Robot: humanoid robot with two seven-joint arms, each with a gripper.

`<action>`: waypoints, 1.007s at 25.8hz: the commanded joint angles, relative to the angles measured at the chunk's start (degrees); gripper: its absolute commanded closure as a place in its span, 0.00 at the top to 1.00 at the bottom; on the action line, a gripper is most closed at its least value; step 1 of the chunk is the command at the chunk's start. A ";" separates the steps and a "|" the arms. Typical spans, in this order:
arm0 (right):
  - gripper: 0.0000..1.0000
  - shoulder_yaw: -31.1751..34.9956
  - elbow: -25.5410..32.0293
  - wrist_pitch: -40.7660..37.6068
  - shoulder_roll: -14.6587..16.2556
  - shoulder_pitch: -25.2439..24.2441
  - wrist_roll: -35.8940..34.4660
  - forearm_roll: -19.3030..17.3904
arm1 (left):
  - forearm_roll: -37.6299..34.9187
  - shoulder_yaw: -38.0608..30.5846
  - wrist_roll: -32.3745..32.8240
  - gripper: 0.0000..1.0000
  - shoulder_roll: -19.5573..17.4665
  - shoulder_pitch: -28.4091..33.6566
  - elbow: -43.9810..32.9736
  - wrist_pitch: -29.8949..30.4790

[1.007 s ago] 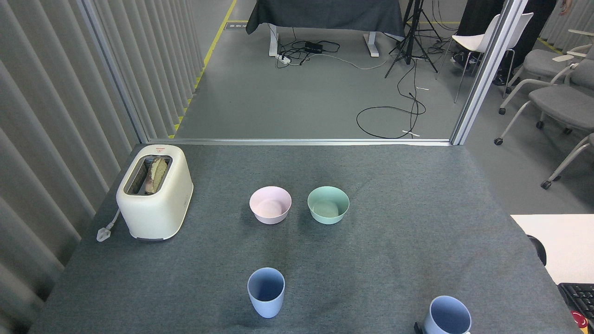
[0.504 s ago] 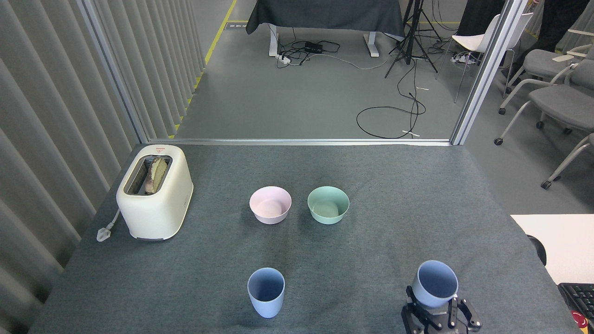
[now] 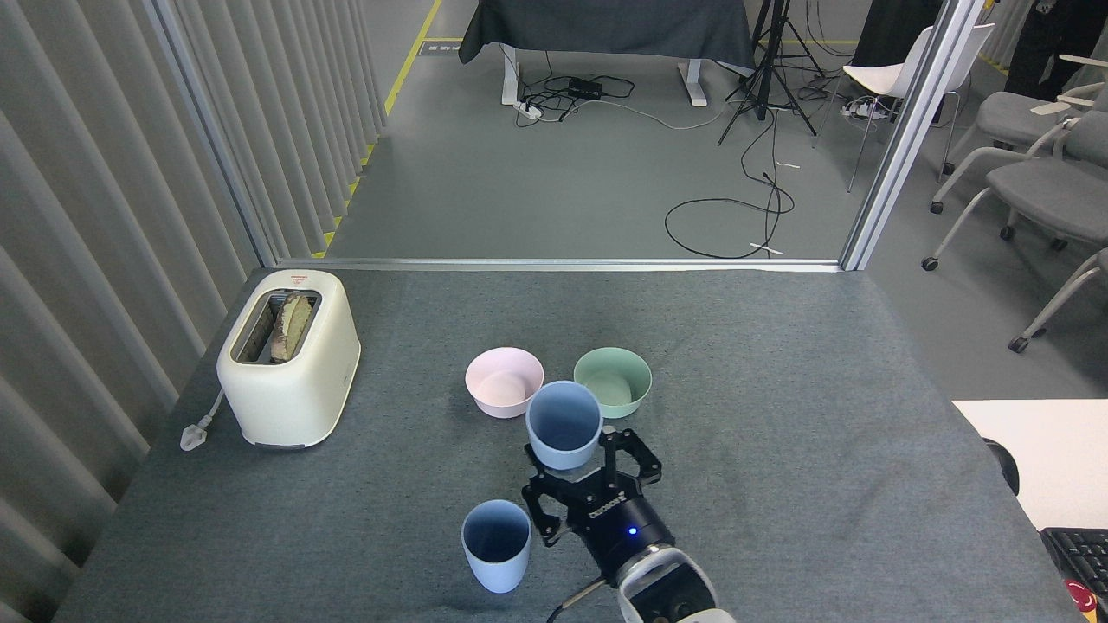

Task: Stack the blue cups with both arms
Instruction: 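Carry the held cup over the centered blue cup and lower it inside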

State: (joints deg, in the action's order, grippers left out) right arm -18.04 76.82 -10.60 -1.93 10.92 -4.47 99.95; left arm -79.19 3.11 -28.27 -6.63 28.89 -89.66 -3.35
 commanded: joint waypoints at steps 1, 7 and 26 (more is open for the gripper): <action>0.69 -4.90 -0.01 0.67 -2.12 -1.69 0.34 0.95 | 0.18 -0.12 -0.21 1.00 -0.05 -0.06 0.19 0.10; 0.70 -6.83 -0.18 0.58 -2.73 -4.15 0.17 0.59 | 0.18 -0.04 -0.21 1.00 0.13 -0.32 0.28 0.10; 0.71 -6.04 -3.52 1.10 -2.73 -5.65 -1.85 0.07 | 0.18 -0.12 -0.21 1.00 0.04 -0.41 0.54 0.10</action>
State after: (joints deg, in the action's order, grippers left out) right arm -24.22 73.55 -9.58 -4.66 5.28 -5.99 100.05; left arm -79.01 2.99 -28.51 -6.59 28.47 -89.12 -3.24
